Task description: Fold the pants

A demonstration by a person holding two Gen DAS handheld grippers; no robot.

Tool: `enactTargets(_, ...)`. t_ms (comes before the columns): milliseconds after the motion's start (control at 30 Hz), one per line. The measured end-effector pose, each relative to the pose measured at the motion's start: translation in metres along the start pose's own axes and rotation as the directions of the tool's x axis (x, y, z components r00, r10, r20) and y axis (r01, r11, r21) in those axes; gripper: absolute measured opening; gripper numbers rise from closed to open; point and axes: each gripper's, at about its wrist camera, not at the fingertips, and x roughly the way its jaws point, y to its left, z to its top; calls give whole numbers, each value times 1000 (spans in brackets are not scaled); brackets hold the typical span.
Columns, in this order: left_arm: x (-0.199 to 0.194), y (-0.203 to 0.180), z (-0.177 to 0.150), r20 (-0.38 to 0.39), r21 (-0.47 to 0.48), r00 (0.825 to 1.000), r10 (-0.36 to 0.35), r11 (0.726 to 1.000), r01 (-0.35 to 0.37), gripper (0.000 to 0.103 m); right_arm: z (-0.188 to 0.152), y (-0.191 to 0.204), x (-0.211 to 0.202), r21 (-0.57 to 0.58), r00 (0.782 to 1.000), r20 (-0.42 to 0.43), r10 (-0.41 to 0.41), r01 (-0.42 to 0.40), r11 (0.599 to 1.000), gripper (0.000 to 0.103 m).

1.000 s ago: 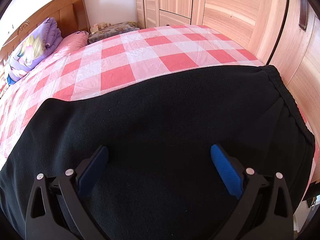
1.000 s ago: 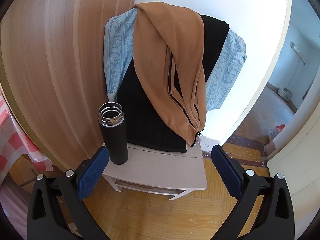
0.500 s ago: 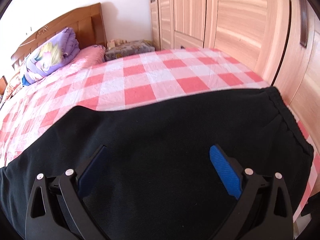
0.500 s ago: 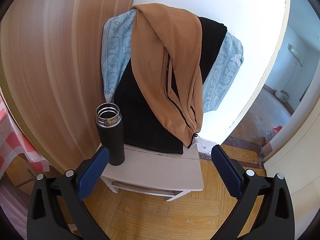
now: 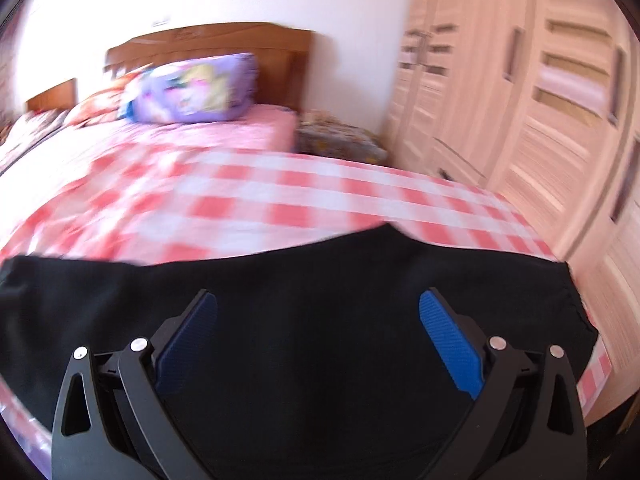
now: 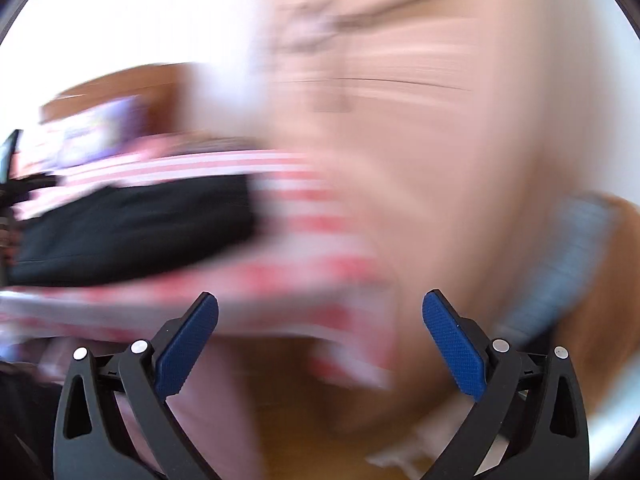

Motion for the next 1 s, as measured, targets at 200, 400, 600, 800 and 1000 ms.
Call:
enactTargets(200, -90, 207, -29, -46, -283, 971, 234, 929, -237, 101, 86, 149, 122, -19, 895, -183, 408, -418, 908, 99)
enactTargets(400, -172, 380, -98, -133, -632, 956, 261, 721, -285, 101, 97, 357, 143, -291, 741, -323, 588, -669, 684, 99)
enactTargets(600, -192, 422, -131, -70, -766, 966, 249, 607, -212, 101, 31, 563, 106, -493, 585, -557, 590, -804, 332, 98)
enactTargets(800, -175, 405, -140, -87, -755, 974, 208, 624, -201, 101, -28, 668, 78, -745, 702, -469, 536, -640, 187, 98)
enactTargets(1000, -182, 411, -157, -82, -762, 977, 195, 620, -188, 101, -71, 701, 84, -894, 815, -330, 477, -431, 119, 98)
